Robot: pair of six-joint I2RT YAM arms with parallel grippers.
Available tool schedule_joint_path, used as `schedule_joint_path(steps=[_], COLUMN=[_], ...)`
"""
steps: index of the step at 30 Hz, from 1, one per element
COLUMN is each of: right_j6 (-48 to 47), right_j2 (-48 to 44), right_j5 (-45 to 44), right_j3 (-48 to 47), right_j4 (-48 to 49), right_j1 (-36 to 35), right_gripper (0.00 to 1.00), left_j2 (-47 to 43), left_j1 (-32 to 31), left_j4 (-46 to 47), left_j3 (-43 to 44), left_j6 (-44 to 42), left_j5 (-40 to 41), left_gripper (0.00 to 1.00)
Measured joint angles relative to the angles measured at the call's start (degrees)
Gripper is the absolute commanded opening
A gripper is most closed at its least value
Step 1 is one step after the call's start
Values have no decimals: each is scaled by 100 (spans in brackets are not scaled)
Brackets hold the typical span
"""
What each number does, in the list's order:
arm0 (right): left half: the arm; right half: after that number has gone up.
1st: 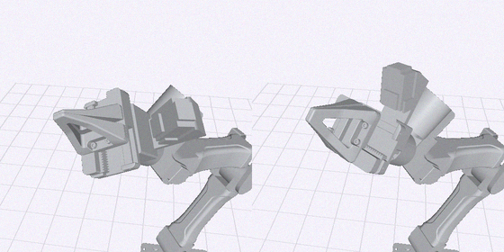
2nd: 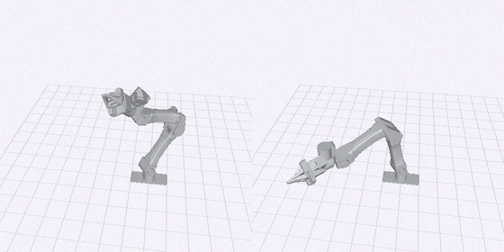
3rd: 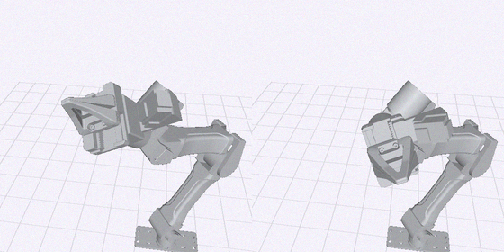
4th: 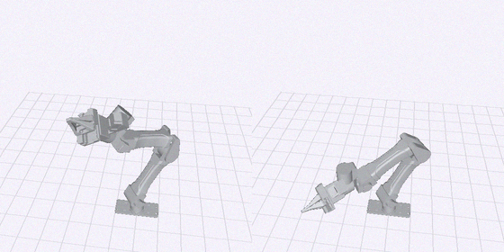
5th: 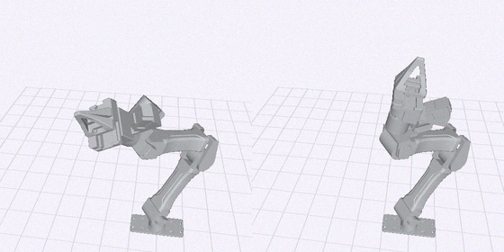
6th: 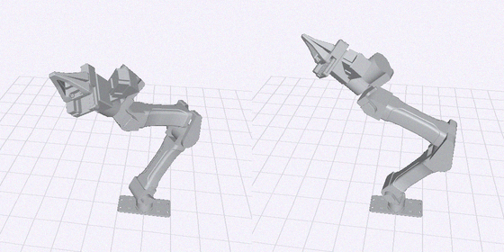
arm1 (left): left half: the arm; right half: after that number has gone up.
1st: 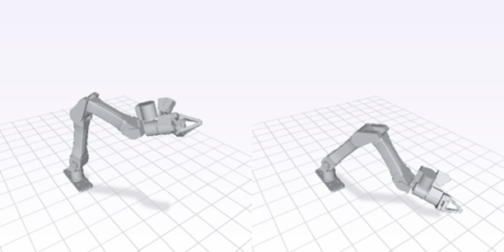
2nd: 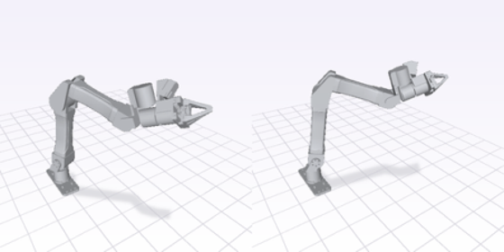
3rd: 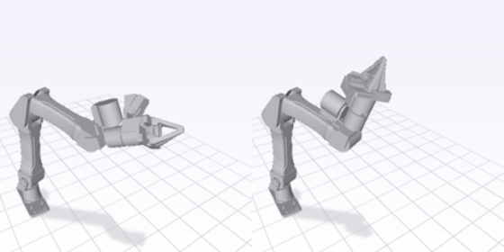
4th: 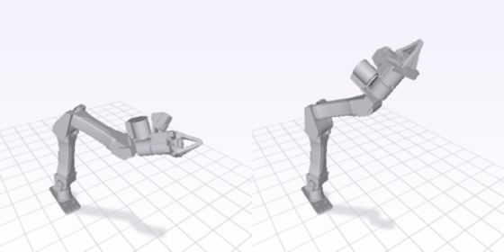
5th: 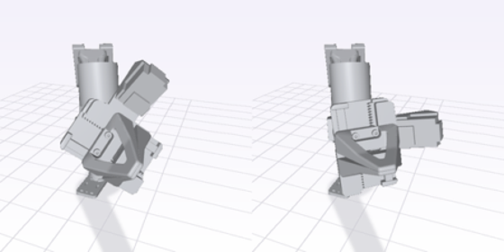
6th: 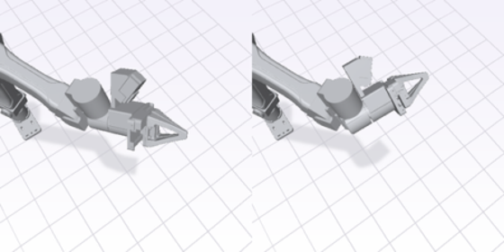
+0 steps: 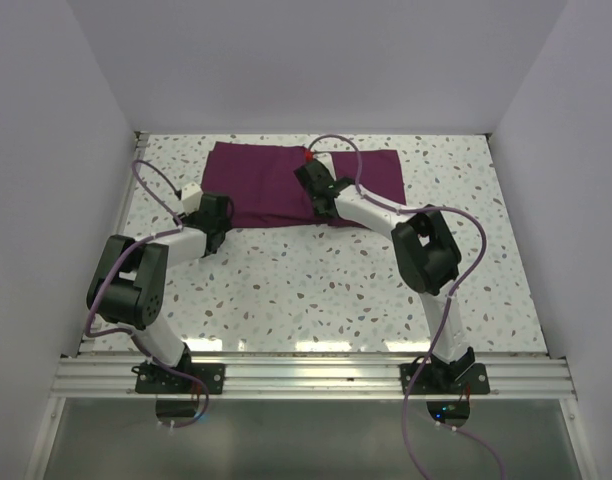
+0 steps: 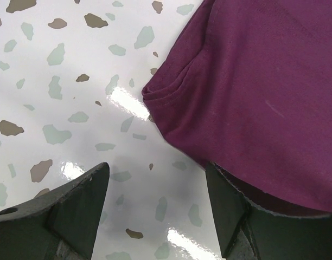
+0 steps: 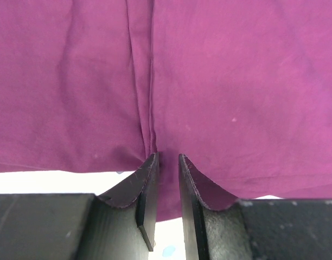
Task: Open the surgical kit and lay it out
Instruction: Open the surgical kit at the center of the board.
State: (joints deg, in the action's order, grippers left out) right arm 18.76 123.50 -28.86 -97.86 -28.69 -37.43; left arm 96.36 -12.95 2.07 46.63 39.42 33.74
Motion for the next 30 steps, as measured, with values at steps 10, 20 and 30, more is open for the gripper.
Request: schedule_joint_path(steps=[10,20,30], right_j6=[111,127,120], right_j2=[0,0,0], right_j5=[146,140,96], right_j3=[190,190,-754], right_j4=[57,59,-201], right_j1=[0,0,422], right_gripper=[1,0,0], left_j2=[2,2,7], left_j1=[-11,-33,-37], left_j4=[-2,-2,-2], left_j3=[0,2,4], left_j6=[0,0,0], left_j5=[20,22,61], left_gripper=[76,76,77])
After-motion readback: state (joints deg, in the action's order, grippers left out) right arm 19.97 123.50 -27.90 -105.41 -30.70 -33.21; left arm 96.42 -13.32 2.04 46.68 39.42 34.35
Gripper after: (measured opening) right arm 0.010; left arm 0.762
